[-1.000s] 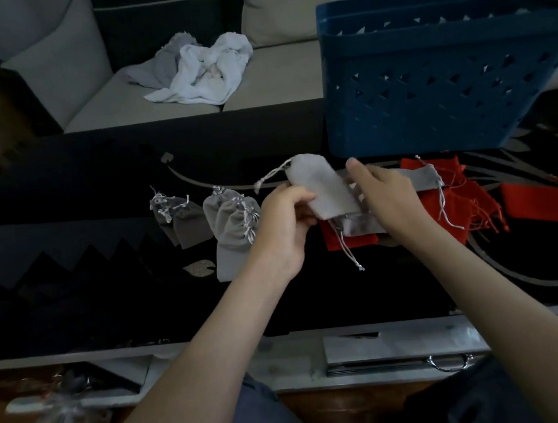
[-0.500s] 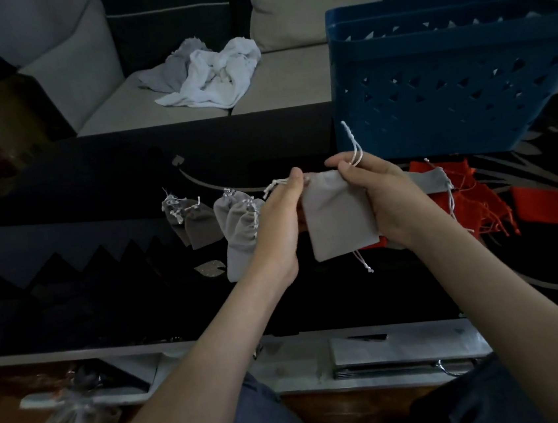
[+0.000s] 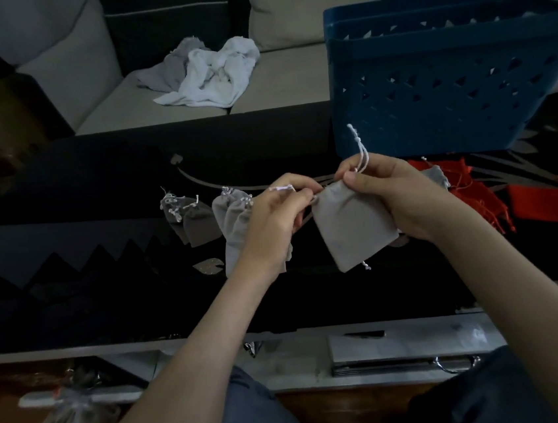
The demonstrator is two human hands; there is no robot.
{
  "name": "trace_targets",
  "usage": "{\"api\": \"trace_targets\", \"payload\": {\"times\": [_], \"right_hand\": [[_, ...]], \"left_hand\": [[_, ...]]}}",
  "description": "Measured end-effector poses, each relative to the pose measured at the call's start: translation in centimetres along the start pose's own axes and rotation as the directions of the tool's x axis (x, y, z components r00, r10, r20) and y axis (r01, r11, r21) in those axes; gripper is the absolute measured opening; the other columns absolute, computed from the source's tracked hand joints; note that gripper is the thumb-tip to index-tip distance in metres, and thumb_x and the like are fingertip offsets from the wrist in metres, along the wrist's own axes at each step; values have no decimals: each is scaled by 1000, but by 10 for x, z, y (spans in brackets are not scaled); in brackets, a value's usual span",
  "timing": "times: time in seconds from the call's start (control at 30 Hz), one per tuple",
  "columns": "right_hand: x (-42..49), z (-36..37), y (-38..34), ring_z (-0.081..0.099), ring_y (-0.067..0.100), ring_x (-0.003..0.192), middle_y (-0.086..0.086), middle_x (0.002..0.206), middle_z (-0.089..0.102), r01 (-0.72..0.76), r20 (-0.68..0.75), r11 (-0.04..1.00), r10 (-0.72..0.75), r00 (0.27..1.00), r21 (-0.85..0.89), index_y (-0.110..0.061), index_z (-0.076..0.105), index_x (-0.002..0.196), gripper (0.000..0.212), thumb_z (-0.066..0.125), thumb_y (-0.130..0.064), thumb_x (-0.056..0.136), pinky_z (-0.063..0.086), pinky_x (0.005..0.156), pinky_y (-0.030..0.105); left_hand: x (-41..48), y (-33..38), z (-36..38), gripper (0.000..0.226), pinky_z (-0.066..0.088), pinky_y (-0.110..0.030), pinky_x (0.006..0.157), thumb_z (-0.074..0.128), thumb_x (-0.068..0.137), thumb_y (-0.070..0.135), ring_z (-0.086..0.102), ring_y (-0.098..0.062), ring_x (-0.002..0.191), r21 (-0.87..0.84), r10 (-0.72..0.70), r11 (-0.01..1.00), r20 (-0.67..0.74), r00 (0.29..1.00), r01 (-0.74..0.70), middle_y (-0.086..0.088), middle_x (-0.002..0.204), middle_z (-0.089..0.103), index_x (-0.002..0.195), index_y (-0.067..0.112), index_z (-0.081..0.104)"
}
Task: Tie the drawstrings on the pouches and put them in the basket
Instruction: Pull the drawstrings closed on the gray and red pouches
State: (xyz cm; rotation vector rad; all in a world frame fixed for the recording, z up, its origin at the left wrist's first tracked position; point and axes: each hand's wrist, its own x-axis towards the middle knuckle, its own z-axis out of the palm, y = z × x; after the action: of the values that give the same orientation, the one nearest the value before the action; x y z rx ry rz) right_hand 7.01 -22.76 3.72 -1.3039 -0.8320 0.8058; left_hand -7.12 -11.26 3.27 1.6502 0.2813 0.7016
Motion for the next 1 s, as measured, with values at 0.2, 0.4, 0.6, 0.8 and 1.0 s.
{"api": "trace_targets", "payload": {"times": [0.2, 0.4, 0.6, 0.8, 1.0], "right_hand": [[-1, 2, 1, 59, 9, 71, -1, 77, 63, 10, 11, 998, -10, 1000, -56, -17, 63, 81, 10, 57, -14, 88, 50, 66, 19], [-3, 0, 1, 58, 8, 71, 3, 81, 60, -1, 66, 994, 8, 998, -110, -14, 62, 83, 11, 54, -8, 89, 48, 65, 18], [-8, 0, -3, 61, 8, 86, -4, 90, 67, -40, 146, 933, 98, 984, -356, -22, 68, 94, 27, 45, -7, 97, 48, 74, 21], [-12, -1, -10, 56, 16, 84, 3, 87, 62, -36, 199, 888, 142, 970, -458, -12, 65, 90, 20, 47, -14, 97, 46, 80, 32], [-11, 0, -12, 62, 18, 68, 8, 74, 67, -136, 116, 931, 185, 976, -340, 8, 61, 97, 32, 44, -20, 98, 51, 68, 24]], "left_hand": [[-1, -2, -3, 15, 33, -10, 55, 57, 93, 8, 47, 3, 52, 176, -25, 984, 156, 987, -3, 19, 52, 53, 80, 15, 62], [-1, -3, -7, 19, 32, -21, 50, 57, 81, 25, 43, -7, 43, 144, -83, 988, 155, 984, 61, 6, 45, 45, 63, 19, 58], [1, -4, -9, 31, 24, -28, 50, 56, 82, 24, 36, -11, 44, 68, -96, 993, 55, 994, 92, 3, 41, 37, 53, 16, 50], [3, -5, -10, 50, 26, -21, 51, 55, 91, 22, 35, -4, 45, 138, -113, 984, 21, 993, 109, 12, 44, 35, 42, 26, 43], [7, -9, -9, 47, 34, -29, 57, 48, 98, 26, 45, -12, 50, 164, -209, 960, -122, 970, 228, 1, 47, 44, 52, 15, 48]]}}
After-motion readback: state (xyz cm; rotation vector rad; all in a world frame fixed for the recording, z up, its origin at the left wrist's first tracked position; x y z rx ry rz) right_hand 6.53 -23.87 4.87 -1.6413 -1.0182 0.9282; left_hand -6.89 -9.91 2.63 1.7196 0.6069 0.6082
